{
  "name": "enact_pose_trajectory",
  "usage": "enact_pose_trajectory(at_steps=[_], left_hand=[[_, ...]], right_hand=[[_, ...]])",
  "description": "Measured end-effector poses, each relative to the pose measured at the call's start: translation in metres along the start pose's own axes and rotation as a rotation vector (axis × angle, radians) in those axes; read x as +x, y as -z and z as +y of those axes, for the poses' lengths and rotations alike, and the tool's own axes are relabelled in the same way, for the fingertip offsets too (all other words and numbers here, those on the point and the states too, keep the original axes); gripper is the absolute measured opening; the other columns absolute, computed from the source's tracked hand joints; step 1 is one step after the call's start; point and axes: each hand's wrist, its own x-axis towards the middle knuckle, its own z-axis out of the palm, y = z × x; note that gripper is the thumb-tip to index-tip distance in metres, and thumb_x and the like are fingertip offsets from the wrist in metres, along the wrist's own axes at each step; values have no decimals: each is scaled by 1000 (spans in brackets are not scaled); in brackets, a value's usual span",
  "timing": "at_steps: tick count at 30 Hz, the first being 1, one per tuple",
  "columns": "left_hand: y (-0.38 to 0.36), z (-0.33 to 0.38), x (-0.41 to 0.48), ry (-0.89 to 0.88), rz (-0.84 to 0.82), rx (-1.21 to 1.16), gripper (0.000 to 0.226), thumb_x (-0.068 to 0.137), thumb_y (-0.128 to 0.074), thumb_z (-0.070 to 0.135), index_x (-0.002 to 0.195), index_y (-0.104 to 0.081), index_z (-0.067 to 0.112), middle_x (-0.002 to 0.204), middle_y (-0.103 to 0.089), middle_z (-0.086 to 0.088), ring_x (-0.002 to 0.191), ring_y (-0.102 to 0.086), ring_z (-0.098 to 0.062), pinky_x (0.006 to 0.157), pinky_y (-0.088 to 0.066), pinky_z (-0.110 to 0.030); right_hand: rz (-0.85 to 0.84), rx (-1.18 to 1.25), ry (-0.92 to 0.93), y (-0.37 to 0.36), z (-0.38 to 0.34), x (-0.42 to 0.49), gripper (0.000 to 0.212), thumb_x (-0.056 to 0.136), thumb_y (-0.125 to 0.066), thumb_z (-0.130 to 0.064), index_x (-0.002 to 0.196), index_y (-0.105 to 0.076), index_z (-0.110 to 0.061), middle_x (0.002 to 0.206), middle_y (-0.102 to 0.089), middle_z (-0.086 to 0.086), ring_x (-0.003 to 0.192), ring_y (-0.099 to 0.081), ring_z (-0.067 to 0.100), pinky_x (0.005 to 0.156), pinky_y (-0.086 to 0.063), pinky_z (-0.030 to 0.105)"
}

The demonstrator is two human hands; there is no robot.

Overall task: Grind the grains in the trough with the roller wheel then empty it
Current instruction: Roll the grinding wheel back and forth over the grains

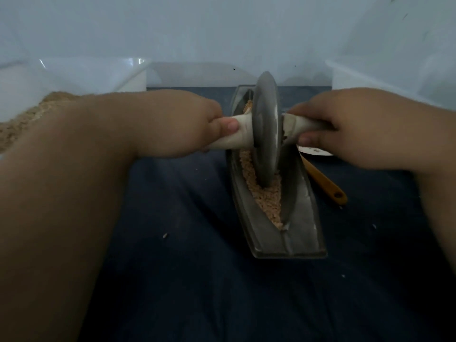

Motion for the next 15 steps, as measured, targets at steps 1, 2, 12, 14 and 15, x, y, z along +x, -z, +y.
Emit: enact_pose_trajectory(at_steps=[1,2,12,14,15], left_hand=[[-5,-2,5,-4,61,19,45,93,-25,58,79,-52,26,73,-60,3,69,-54,-11,65,-38,-30],[-10,-4,11,6,139,43,45,95,-23,58,78,-49,25,73,-57,3,69,-53,-15,66,-39,-34],[-36,-6,36,45,564,312,48,98,-20,49,101,-55,17,91,-57,-6,85,-53,-33,72,-33,-40],[-30,-7,29,0,474,258,47,96,-17,53,92,-50,21,79,-47,2,74,-48,-28,67,-34,-37],[-26,-6,24,-13,415,227,46,94,-14,56,86,-47,24,74,-44,5,70,-45,-25,66,-35,-37]], right_hand=[[57,2,4,-7,5,6,34,89,-54,-39,122,-60,-40,98,-64,-9,88,-55,12,67,-37,30],[113,-5,-5,-15,10,13,34,92,-57,-33,126,-59,-39,101,-63,-6,93,-56,16,70,-38,32],[340,-95,-99,-38,24,40,49,91,-62,-32,139,-50,-30,118,-59,6,112,-52,31,90,-42,42],[258,-55,-70,-30,20,31,39,91,-61,-34,130,-55,-36,98,-56,-6,93,-55,19,73,-39,33],[203,-50,-54,-24,18,26,34,91,-58,-37,125,-58,-38,89,-53,-13,82,-53,11,66,-35,30]])
